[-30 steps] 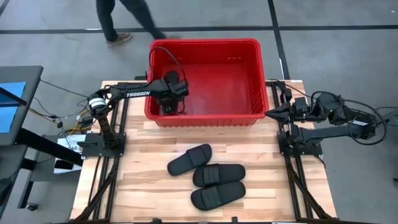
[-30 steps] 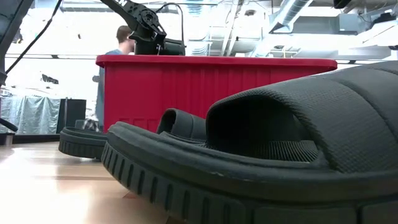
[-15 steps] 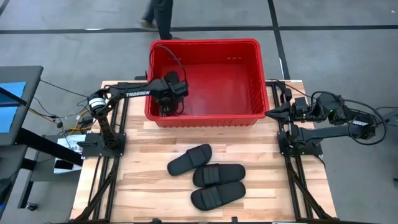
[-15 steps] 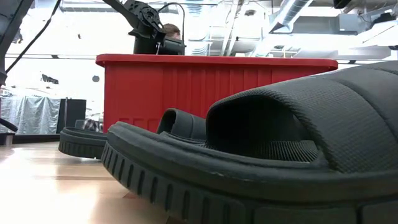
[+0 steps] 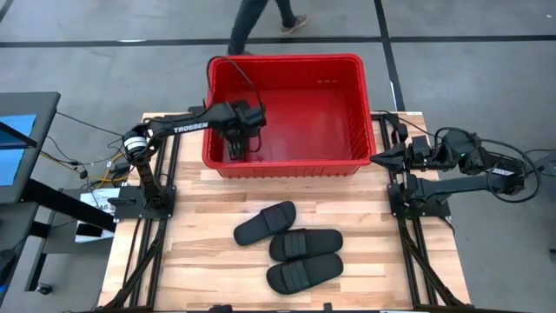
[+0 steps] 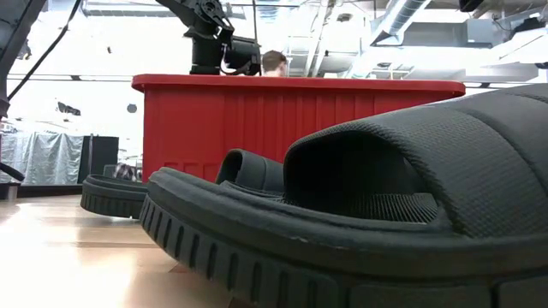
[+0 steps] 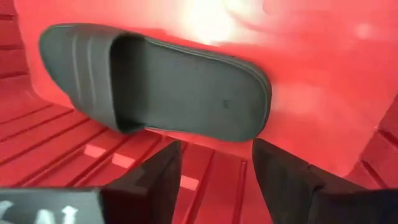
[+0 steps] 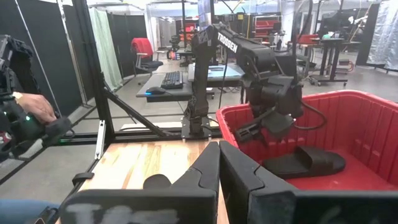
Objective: Pick and place slides into bin
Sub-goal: Put the top black slipper into the red bin
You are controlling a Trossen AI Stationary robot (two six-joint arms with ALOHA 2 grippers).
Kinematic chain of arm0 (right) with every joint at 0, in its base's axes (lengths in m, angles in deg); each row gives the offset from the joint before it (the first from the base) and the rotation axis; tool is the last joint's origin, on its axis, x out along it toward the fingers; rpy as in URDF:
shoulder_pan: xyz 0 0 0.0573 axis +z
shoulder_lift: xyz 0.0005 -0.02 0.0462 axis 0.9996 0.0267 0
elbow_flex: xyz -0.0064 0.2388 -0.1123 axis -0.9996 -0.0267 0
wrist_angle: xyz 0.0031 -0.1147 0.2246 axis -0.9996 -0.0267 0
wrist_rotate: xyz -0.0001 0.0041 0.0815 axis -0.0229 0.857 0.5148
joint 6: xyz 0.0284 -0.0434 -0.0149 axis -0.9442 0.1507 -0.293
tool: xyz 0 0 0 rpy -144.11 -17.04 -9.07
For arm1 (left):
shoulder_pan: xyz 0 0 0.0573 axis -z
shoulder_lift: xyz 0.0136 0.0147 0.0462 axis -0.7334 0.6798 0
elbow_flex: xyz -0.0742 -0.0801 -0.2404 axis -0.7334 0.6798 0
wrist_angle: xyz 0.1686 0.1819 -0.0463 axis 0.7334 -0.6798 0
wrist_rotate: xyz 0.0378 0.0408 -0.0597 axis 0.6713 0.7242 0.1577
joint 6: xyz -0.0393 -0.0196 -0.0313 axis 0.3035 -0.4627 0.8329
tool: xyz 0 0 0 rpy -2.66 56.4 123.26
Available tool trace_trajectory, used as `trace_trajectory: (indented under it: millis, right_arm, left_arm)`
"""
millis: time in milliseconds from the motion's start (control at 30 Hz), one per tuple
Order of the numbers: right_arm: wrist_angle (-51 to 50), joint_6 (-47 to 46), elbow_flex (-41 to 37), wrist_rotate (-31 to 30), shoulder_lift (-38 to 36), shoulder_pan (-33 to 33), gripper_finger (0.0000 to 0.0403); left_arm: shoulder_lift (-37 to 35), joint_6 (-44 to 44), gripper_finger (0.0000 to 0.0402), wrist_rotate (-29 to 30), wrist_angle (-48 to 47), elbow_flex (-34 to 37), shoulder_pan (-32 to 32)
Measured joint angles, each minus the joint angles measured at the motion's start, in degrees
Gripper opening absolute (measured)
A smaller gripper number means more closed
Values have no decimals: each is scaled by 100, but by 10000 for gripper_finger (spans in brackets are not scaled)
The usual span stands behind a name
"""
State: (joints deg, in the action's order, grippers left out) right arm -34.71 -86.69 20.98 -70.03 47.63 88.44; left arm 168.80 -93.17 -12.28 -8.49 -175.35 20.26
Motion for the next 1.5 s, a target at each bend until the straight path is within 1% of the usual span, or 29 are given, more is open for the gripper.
trace_trajectory:
  millis: [400,800,1000,1167,1267,1367,1500]
  right_arm:
    - [-2,0,0,-2,0,1,0]
    - [0,0,0,-2,0,2,0]
    - [-2,0,0,-1,0,1,0]
    - [-1,0,0,-1,0,1,0]
    - [-1,0,0,-1,0,1,0]
    - [0,0,0,-1,0,2,0]
    - [0,0,0,-2,0,0,0]
  left_arm:
    - [-2,-40,188,9,-1031,-975,35]
    - [-19,-118,188,0,-2167,-2020,249]
    - [-248,-385,188,-211,-2309,-2407,251]
    - [-618,-442,188,-33,-2275,-2448,256]
    - [-876,-440,187,-52,-2245,-2450,256]
    - [-1125,-391,187,-270,-2245,-2450,304]
    - [-1448,-354,187,-864,-2236,-2450,465]
